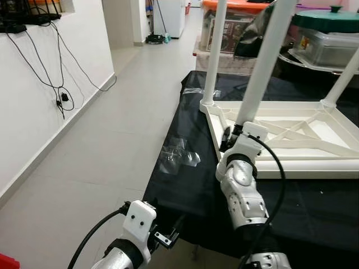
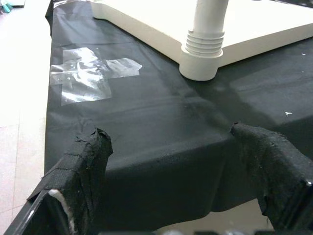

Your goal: Building children table

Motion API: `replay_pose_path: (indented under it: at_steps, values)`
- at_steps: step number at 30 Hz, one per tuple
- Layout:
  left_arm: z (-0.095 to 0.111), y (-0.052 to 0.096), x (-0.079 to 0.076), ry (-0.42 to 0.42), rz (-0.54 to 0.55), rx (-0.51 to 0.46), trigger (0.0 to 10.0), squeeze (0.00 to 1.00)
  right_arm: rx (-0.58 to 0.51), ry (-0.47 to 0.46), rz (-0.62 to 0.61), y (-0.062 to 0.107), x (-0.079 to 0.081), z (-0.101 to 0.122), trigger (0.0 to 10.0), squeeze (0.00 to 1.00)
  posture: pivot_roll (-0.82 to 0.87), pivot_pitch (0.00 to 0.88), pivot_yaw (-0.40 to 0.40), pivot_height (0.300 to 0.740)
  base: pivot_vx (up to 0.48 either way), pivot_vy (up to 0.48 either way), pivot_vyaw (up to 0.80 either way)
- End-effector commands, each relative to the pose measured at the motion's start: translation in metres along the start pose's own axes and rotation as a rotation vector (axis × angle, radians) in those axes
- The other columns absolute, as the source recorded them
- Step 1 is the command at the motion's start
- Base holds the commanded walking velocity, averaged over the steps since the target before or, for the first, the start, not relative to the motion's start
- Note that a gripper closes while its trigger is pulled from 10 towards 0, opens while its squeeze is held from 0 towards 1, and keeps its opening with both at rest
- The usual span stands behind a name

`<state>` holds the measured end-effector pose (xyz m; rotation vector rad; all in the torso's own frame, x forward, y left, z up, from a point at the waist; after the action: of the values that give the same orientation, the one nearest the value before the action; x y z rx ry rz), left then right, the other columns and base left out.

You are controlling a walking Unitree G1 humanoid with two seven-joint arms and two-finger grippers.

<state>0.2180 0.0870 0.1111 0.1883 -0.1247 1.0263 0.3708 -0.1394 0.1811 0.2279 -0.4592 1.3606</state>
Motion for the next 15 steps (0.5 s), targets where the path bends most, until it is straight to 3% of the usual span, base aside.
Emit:
replay_pose_path:
  at_steps: [1, 2, 6, 15]
  values:
    - [-0.005, 0.001, 0.000, -0.002, -0.006, 0.019, 10.0, 0.00, 0.001, -0.022, 0.060, -0.002, -0.004, 0.002, 10.0, 0.00, 0.11, 0.039, -0.043, 0.740, 0.000, 0.000, 0.00]
    - [-0.006, 0.001, 0.000, -0.004, -0.007, 0.019, 10.0, 0.00, 0.017, -0.004, 0.179, -0.008, -0.012, 0.007, 10.0, 0.00, 0.11, 0.039, -0.041, 0.740, 0.000, 0.000, 0.00]
    - [-0.006, 0.001, 0.000, -0.006, -0.008, 0.019, 10.0, 0.00, 0.060, 0.014, 0.305, -0.013, -0.017, 0.009, 10.0, 0.00, 0.11, 0.039, -0.037, 0.740, 0.000, 0.000, 0.00]
    - [-0.005, 0.001, -0.001, -0.009, -0.010, 0.018, 10.0, 0.00, 0.144, 0.038, 0.456, -0.022, -0.018, 0.013, 10.0, 0.00, 0.11, 0.039, -0.039, 0.740, 0.000, 0.000, 0.00]
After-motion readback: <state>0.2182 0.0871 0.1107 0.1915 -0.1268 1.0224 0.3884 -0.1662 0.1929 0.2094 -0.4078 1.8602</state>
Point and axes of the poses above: a point about 5 cm out from each wrist's last joint towards the gripper, its own y axis pointing back from the gripper into the wrist, its own z axis along the axis of the wrist's last joint, x = y × z, the point moved 2 cm from there along -y, pointing out of the wrist towards the gripper, and after that the axes turned 13 degrees about -y, right-handed, at the moved point
